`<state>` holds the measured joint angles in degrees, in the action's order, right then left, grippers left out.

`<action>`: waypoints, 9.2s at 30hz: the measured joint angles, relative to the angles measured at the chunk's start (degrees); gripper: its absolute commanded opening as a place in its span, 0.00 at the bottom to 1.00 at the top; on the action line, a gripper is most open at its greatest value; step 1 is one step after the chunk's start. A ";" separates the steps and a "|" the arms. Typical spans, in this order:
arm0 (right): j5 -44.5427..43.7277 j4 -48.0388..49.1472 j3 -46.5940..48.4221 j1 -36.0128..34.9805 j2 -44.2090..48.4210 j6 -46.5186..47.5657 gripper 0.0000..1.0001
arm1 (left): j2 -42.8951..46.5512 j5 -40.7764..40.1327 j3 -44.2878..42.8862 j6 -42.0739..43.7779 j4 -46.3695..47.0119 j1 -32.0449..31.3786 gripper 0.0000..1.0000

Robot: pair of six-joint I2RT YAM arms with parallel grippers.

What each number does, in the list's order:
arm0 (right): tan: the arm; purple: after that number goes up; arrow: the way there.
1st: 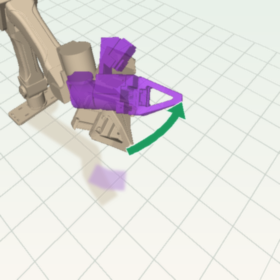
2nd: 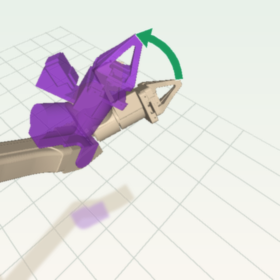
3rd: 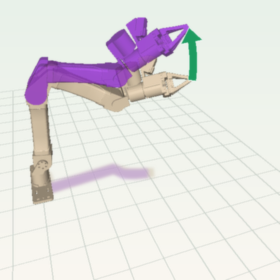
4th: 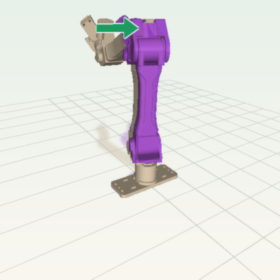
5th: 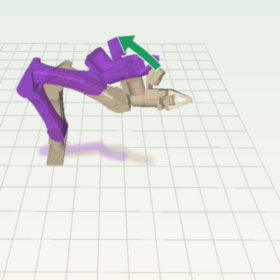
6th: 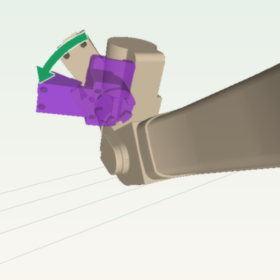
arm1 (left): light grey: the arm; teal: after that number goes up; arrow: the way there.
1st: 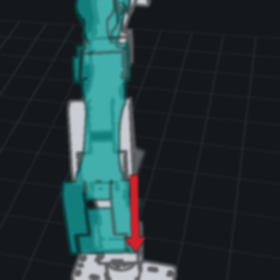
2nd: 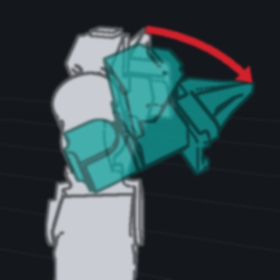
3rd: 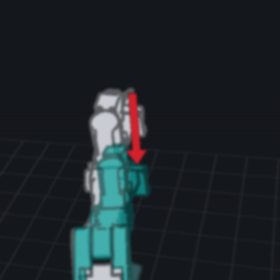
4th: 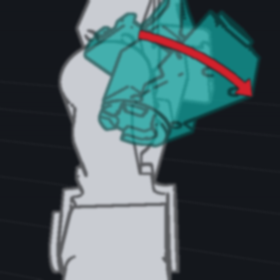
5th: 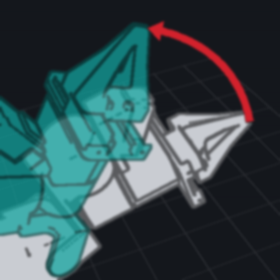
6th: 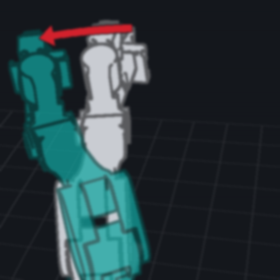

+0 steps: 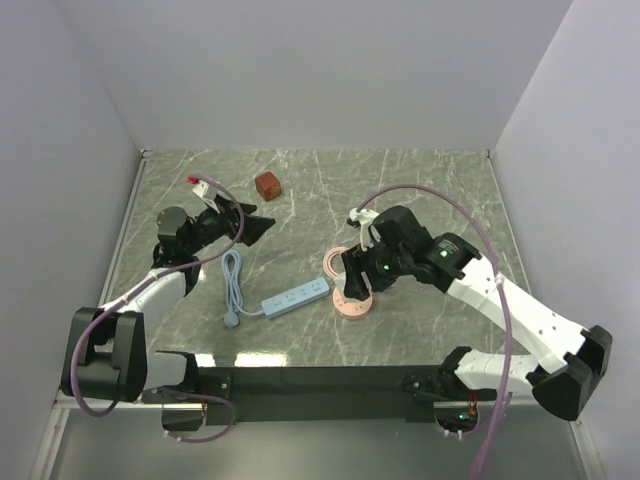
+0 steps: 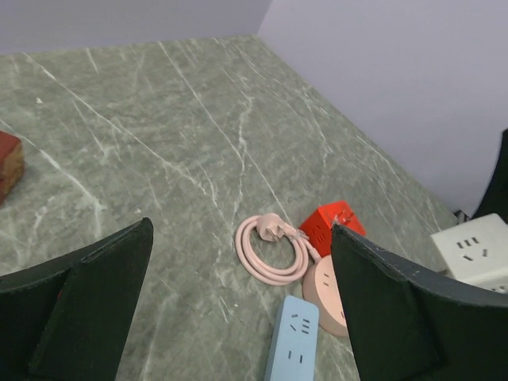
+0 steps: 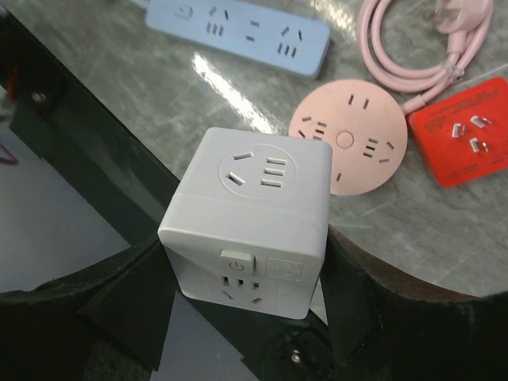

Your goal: Insert the plug

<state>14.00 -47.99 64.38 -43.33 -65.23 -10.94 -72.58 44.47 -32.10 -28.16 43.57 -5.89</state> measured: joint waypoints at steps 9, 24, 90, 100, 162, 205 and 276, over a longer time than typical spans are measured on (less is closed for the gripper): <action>1.03 -6.29 3.02 2.29 -7.37 5.99 0.00 | -2.21 4.87 -0.02 -0.15 1.16 0.09 0.99; -0.94 -8.66 5.66 3.48 -19.21 8.48 0.00 | 3.48 6.69 0.22 -0.09 1.20 0.09 0.99; -10.08 -5.97 5.51 6.67 -16.17 1.73 0.00 | 6.19 -10.16 0.61 9.97 -14.80 -16.98 0.98; -11.45 -4.63 3.80 7.10 -3.85 -0.83 0.00 | 0.74 -27.04 -1.38 6.62 -20.57 -34.91 0.90; -11.02 -2.16 -0.87 1.64 -0.52 -1.62 0.00 | -20.13 -32.37 2.95 21.07 -1.27 -51.06 0.99; -12.04 -2.12 -0.74 1.31 2.01 -1.60 0.00 | -22.21 -51.98 7.19 23.89 8.52 -68.13 0.99; -9.46 -5.09 -8.92 8.48 4.76 -27.74 0.00 | -9.42 -58.90 15.76 6.36 21.64 -55.08 0.99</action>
<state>4.54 -53.08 55.46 -34.85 -60.47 -38.68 -82.00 -14.44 -16.34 -21.80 65.21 -60.97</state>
